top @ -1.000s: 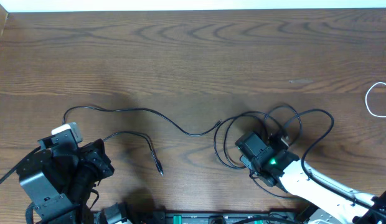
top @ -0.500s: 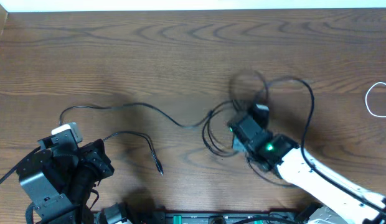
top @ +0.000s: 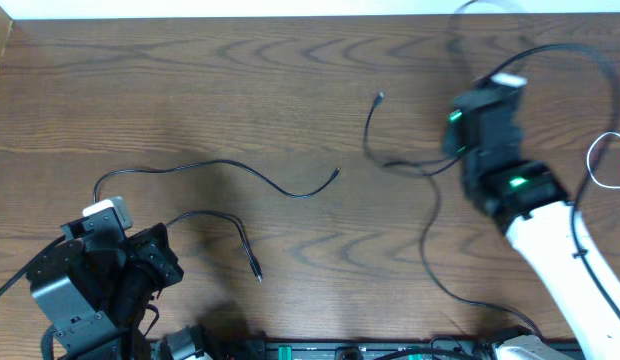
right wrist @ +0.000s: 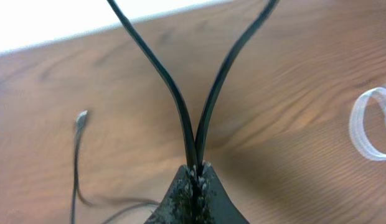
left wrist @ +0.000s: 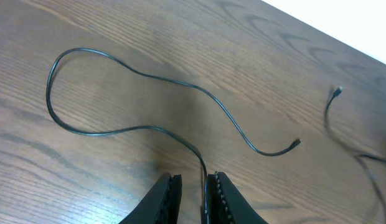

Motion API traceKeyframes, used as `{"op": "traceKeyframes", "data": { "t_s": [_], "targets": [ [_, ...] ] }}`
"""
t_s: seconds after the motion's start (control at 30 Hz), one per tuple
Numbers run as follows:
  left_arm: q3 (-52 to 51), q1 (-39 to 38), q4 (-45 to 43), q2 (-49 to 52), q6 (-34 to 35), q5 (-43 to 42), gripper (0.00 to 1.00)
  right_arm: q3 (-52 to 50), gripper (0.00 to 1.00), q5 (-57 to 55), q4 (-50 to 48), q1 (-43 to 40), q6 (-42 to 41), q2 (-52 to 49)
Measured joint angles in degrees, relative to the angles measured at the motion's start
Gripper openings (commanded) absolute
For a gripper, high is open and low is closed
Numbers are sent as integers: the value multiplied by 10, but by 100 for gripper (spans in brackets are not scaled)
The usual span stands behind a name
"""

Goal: Untangle cables
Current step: 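Carry the grasped cable loops to the far right edge with the right gripper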

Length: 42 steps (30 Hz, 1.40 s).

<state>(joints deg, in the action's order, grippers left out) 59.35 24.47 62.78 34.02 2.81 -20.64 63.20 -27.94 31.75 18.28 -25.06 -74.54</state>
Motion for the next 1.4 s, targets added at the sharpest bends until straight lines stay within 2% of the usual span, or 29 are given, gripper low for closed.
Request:
{"op": "traceKeyframes", "data": {
  "t_s": [0.3,0.33,0.57,0.7,0.97,1.0,1.07,1.1,1.13,1.2,1.4],
  "targets": [
    [0,0,0,0,0,0,20,73,1,0,-81,-272,55,0],
    [0,0,0,0,0,0,20,75,1,19,-92,-316,61,0],
    [0,0,1,0,0,0,20,78,1,212,-103,-478,62,-26],
    [0,0,1,0,0,0,21,79,1,280,-91,-515,62,-81],
    [0,0,13,0,0,0,21,79,1,336,-59,-516,62,-182],
    [0,0,13,0,0,0,21,79,8,338,-54,-516,62,-191],
    [0,0,13,0,0,0,21,79,54,341,-41,-516,58,-214],
    [0,0,13,0,0,0,21,79,70,342,-39,-516,60,-217],
    [0,0,13,0,0,0,21,79,77,344,-32,-516,60,-229],
    [0,0,13,0,0,0,21,79,99,344,-23,-516,60,-240],
    [0,0,13,0,0,0,21,79,99,348,-2,-516,60,-243]
  ]
}}
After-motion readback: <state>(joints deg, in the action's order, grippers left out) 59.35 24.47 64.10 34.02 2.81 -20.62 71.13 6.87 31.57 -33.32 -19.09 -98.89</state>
